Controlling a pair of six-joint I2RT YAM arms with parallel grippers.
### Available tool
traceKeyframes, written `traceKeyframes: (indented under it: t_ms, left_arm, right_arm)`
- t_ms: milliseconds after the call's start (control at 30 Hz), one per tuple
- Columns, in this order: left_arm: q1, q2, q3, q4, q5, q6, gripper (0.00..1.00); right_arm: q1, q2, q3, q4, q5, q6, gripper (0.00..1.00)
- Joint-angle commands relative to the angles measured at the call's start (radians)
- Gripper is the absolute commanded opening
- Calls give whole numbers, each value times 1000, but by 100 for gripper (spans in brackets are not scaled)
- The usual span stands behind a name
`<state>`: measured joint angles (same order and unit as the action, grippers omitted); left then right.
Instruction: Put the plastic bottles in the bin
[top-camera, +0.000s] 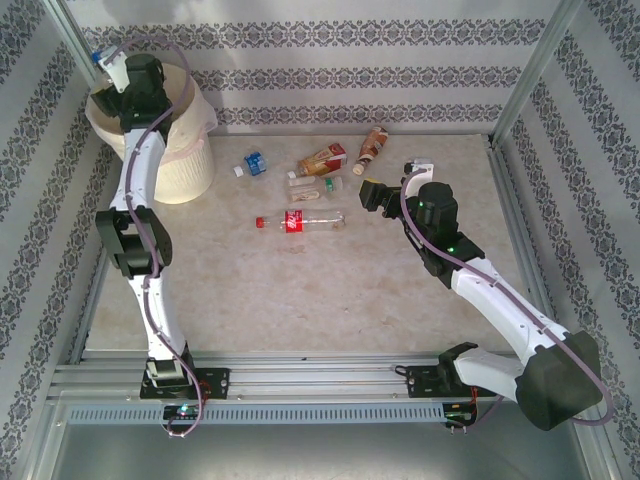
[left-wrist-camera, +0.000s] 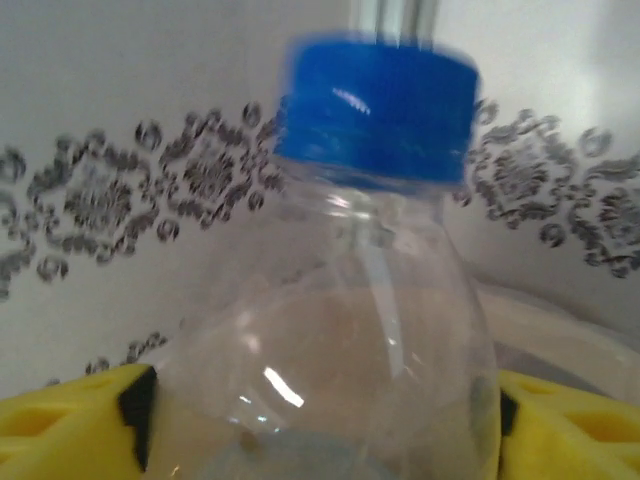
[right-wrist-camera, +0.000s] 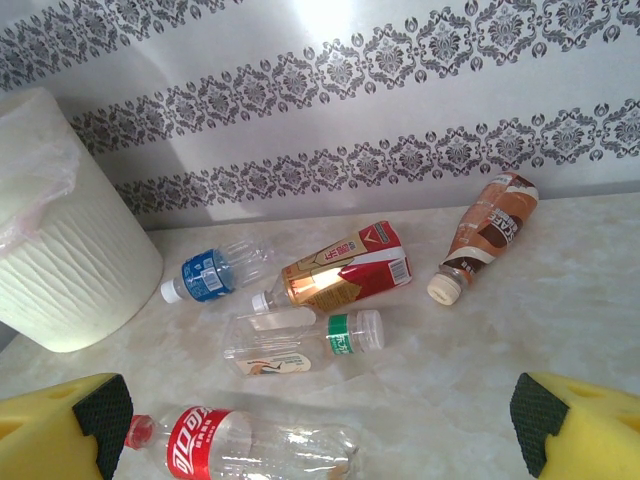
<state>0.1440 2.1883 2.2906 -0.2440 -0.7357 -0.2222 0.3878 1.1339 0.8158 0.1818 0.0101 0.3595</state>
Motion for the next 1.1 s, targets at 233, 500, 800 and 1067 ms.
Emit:
traceKeyframes:
  t_ms: [233,500,800,1067]
  left_arm:
    - [14,-37,209,-315,119,-156,100]
    - [21,-34,211,-323,242,-182,100]
    - [31,9,261,-431,530,-268,100]
    - [-173,-208,86,-461,604,-246,100]
  right_arm:
    - [-12,7,29,0,-20,-1,98]
    - [-11,18,43,-4,-38,6,98]
    - [-12,16,45,-16,-20,2,98]
    - [-12,55,43,-29,3,42,98]
